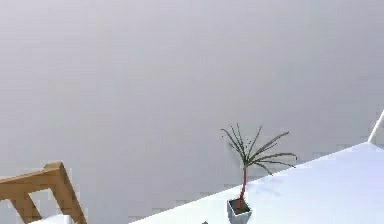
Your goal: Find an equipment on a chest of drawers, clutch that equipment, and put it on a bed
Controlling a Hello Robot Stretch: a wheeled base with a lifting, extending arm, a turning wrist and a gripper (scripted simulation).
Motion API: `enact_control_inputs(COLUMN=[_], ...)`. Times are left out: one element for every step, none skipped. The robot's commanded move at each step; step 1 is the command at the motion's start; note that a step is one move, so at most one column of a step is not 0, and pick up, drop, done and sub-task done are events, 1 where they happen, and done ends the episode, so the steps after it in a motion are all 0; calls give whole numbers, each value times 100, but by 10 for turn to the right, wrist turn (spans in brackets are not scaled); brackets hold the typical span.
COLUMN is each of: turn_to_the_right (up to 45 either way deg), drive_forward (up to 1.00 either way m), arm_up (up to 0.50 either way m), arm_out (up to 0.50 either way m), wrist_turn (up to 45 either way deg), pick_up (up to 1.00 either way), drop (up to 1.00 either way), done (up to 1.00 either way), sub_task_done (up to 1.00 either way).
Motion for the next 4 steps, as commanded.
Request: enact_control_inputs(turn_to_the_right=[450,450,60,-450], drive_forward=[0,0,0,0], arm_up=[0,0,0,0], arm_out=[0,0,0,0], wrist_turn=[0,0,0,0], pick_up=[0,0,0,0], drop=[0,0,0,0], done=[0,0,0,0], sub_task_done=[0,0,0,0])
